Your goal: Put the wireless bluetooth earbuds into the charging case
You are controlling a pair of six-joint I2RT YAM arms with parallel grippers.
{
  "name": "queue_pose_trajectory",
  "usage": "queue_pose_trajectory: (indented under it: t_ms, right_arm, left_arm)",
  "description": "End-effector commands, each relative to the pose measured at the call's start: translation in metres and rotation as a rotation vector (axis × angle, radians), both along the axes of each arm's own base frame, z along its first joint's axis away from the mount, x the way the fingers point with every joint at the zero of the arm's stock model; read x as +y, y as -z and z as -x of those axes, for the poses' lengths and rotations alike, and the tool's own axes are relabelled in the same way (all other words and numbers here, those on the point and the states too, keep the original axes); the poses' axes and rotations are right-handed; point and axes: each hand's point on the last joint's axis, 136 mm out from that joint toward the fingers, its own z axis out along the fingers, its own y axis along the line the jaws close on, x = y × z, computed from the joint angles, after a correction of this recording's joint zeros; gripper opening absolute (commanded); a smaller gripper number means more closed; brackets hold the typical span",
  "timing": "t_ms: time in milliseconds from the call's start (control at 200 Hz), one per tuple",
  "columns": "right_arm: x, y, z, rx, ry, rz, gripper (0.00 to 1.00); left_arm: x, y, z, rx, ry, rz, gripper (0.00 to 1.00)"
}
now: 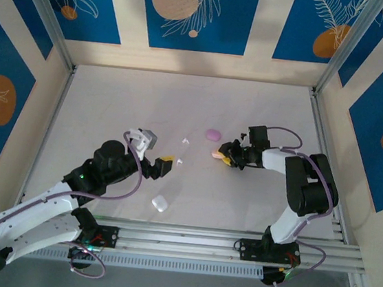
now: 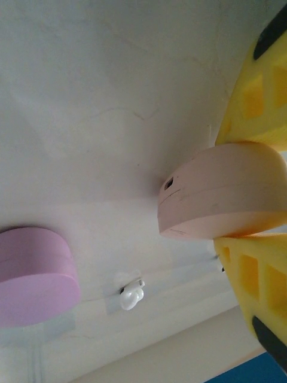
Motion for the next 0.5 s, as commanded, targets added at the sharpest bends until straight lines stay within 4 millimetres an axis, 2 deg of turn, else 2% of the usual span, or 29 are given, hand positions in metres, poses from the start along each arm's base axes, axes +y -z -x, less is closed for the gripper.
queue_pose_trajectory:
  t_ms: [0, 180, 310, 495]
  right_arm:
    - [-0.015, 0.026, 0.024, 0.114, -0.003, 0.151, 0.40]
    - [-0.022, 0.015, 0.026, 0.106, -0.011, 0.257, 0.51]
    - [-0.032, 0.000, 0.028, 0.084, -0.017, 0.330, 0.58]
    - [-0.025, -0.040, 0.036, -0.044, -0.072, 0.339, 0.58]
  left_arm:
    - [0.002, -0.018, 0.000, -0.028, -0.014, 0.029, 0.91]
    - [0.005, -0.020, 0.000, -0.036, -0.024, 0.031, 0.92]
    - [0.007, -0.020, 0.000, -0.034, -0.030, 0.028, 0.92]
    - [0.013, -0.017, -0.005, -0.029, -0.076, 0.013, 0.92]
